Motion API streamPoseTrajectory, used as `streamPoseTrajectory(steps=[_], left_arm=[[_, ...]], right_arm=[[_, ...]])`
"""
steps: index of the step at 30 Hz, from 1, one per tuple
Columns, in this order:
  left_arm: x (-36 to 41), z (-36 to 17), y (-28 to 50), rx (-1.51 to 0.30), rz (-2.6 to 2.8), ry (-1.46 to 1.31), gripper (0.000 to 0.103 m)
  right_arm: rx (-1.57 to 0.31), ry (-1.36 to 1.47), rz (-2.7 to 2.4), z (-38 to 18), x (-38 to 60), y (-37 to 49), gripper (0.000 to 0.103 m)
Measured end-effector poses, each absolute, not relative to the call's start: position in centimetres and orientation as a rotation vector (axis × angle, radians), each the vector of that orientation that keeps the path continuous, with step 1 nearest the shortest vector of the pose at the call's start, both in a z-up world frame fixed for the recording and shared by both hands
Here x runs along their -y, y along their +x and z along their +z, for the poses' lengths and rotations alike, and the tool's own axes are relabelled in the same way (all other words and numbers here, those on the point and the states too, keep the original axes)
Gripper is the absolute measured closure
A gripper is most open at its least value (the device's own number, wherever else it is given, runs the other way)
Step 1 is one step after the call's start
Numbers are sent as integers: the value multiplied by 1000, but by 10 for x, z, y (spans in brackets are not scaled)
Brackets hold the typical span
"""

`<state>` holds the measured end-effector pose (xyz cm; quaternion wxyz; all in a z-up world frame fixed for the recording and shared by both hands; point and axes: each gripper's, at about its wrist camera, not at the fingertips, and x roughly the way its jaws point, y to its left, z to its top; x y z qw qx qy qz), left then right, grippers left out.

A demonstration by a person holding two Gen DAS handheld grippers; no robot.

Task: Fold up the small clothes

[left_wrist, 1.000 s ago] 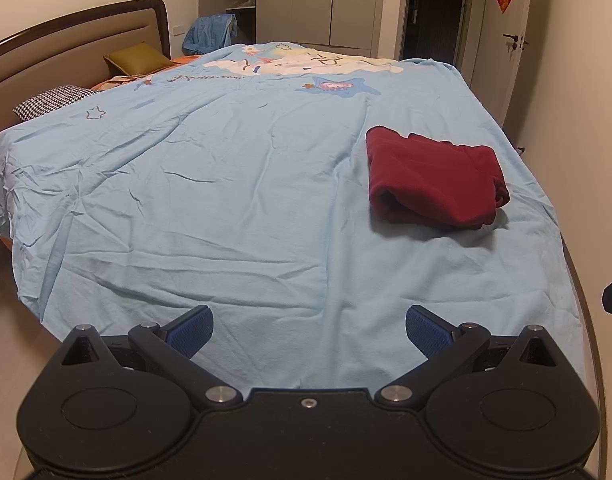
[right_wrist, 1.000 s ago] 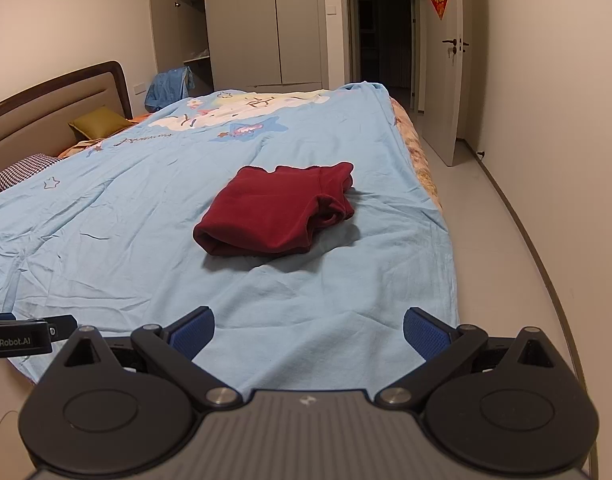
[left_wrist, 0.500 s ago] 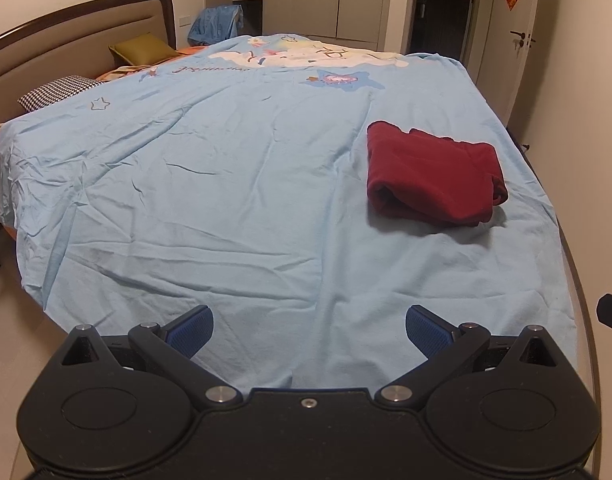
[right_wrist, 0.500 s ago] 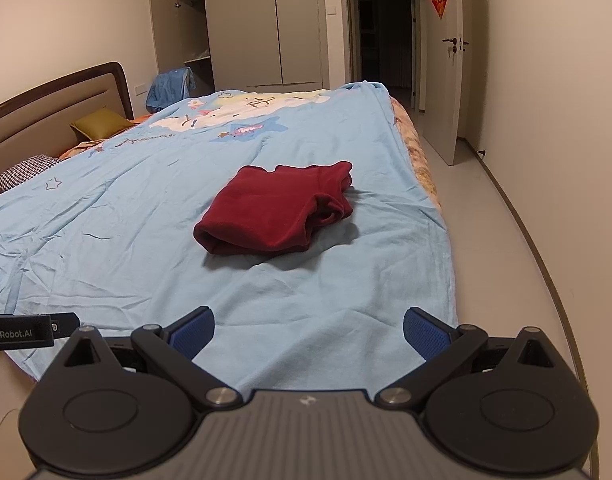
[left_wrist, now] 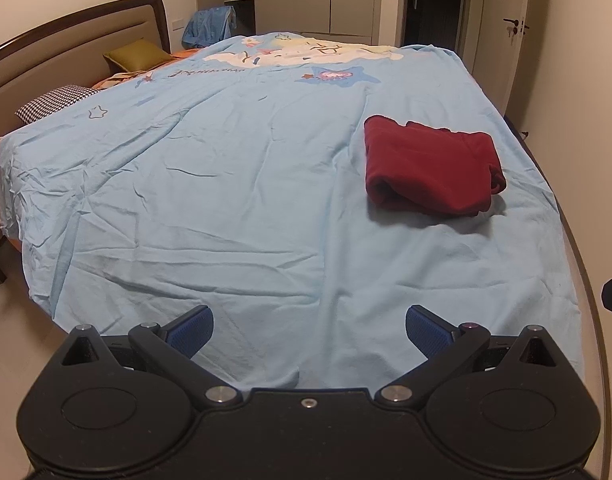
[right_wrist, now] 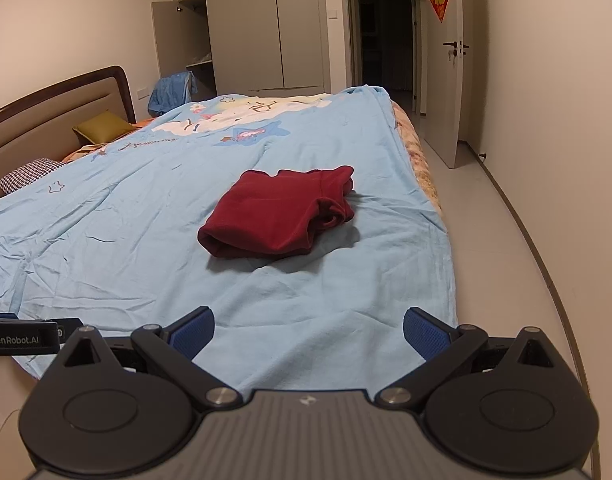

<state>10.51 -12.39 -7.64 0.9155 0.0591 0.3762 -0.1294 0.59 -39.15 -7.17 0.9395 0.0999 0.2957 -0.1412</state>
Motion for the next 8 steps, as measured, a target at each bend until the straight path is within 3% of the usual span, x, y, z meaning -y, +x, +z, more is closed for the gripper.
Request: streamPoseTrajectory(steps=[8], left_arm=[[122,-70,103,-772,-275,116,1]], right_arm=[[-595,208,-284,-66,386,3,0]])
